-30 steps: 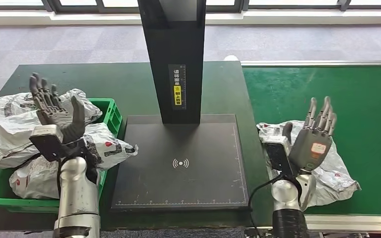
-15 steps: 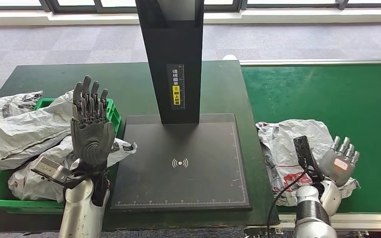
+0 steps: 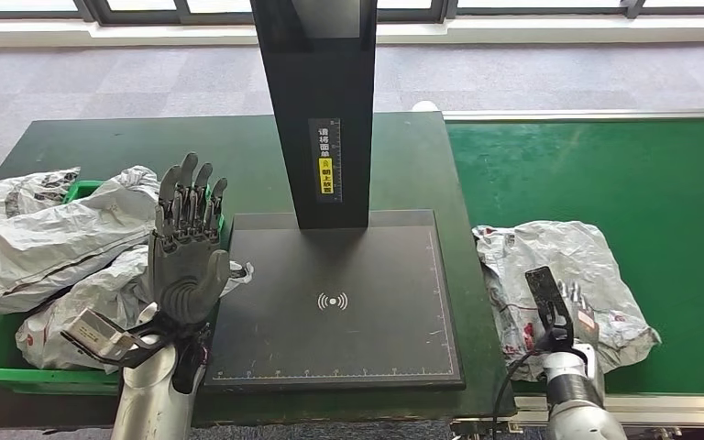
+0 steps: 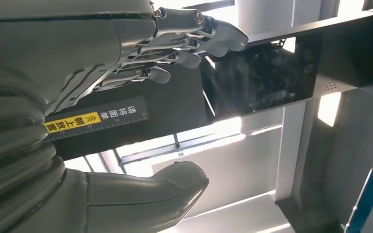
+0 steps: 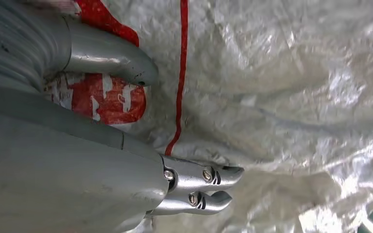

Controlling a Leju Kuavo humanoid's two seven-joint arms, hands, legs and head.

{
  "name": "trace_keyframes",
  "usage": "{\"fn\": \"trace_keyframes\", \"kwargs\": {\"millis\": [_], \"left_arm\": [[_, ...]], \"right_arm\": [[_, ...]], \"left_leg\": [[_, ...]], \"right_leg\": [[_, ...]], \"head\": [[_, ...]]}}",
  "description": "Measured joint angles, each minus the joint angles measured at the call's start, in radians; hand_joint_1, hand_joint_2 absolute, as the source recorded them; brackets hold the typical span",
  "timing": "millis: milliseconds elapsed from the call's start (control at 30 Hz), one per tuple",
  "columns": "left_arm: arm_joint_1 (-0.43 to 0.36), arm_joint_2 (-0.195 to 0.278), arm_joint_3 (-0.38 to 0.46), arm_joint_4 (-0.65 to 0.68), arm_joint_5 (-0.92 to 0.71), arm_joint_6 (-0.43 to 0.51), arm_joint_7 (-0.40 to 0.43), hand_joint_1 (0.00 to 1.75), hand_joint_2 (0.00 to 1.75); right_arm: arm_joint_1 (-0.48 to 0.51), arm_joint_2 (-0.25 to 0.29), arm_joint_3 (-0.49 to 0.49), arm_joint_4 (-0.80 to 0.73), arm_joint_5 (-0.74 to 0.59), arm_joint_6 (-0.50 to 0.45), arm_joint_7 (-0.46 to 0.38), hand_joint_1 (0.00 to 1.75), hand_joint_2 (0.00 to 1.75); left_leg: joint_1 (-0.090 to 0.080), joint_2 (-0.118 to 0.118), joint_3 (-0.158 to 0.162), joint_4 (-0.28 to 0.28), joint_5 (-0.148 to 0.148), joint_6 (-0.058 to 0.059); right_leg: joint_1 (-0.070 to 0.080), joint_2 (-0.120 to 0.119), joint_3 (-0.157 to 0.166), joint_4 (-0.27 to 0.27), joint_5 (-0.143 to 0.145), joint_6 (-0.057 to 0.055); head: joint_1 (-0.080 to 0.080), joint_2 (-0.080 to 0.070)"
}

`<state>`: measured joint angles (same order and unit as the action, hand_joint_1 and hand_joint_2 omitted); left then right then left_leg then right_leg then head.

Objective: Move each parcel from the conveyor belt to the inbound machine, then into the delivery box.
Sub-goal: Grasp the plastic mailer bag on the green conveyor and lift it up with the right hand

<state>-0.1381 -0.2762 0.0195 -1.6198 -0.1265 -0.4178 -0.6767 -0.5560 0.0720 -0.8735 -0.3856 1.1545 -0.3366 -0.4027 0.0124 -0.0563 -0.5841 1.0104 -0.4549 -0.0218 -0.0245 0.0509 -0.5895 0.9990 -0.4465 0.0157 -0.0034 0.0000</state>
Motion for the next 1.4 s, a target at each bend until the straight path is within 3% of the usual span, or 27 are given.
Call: {"fn": "trace_keyframes", "kwargs": {"millis": [133,300,900,1033,1100,1200,1300,1400], "left_arm": [[0.001,0.000,0.000,-0.003,-0.004,-0.010,0.000,0.00,1.75],[0.001,0.000,0.000,-0.003,-0.015,-0.017,0.000,0.00,1.75],[0.001,0.000,0.000,-0.003,-0.021,-0.030,0.000,0.00,1.75],[0.001,0.000,0.000,-0.003,-0.022,-0.031,0.000,0.00,1.75],[0.001,0.000,0.000,-0.003,-0.023,-0.031,0.000,0.00,1.75],[0.001,0.000,-0.003,-0.003,-0.028,-0.030,0.001,0.00,1.75],[0.003,0.000,-0.017,-0.002,-0.042,-0.024,0.004,0.00,1.75],[0.001,0.000,-0.032,0.002,-0.050,-0.014,0.006,0.00,1.75]], "right_arm": [[-0.008,-0.002,0.000,0.020,-0.010,0.089,0.016,1.75,1.75],[-0.016,-0.006,0.000,0.033,-0.002,0.138,0.040,1.75,1.75],[-0.029,-0.008,0.000,0.038,-0.013,0.147,0.044,1.75,1.75],[-0.025,-0.008,0.000,0.041,-0.040,0.134,0.009,1.75,1.75],[-0.017,-0.004,0.000,0.033,-0.105,0.088,-0.087,1.75,1.75],[0.011,0.020,0.012,-0.037,-0.318,-0.047,-0.260,1.75,1.75],[0.075,0.051,0.112,-0.192,-0.571,-0.203,-0.295,1.75,1.75],[0.161,0.083,0.274,-0.397,-0.655,-0.318,-0.300,1.75,1.75]], "left_leg": [[0.000,0.000,0.000,0.000,0.000,0.000],[0.000,0.001,0.001,0.000,0.000,0.000],[0.000,0.000,0.003,0.000,0.000,0.000],[0.000,0.000,0.003,0.000,0.000,0.000],[0.000,0.000,0.002,0.000,0.000,0.000],[0.000,-0.001,0.002,0.000,0.000,0.000],[0.000,-0.003,0.002,0.000,0.000,0.000],[0.000,0.000,0.001,0.000,0.000,0.000]], "right_leg": [[0.000,0.000,0.000,0.000,0.000,0.000],[0.000,0.001,0.001,0.000,0.000,0.000],[0.001,0.000,0.003,0.000,0.000,0.000],[0.000,0.000,0.003,0.000,0.000,0.000],[0.000,0.000,0.003,0.000,0.000,0.000],[0.000,0.000,0.002,0.000,0.000,0.000],[0.000,-0.002,0.002,0.000,0.000,0.000],[0.000,0.001,0.001,0.000,0.000,0.000]], "head": [[0.000,0.000],[0.000,0.000],[0.000,0.000],[0.000,0.000],[0.000,0.000],[0.000,0.000],[0.000,0.000],[0.000,0.000]]}}
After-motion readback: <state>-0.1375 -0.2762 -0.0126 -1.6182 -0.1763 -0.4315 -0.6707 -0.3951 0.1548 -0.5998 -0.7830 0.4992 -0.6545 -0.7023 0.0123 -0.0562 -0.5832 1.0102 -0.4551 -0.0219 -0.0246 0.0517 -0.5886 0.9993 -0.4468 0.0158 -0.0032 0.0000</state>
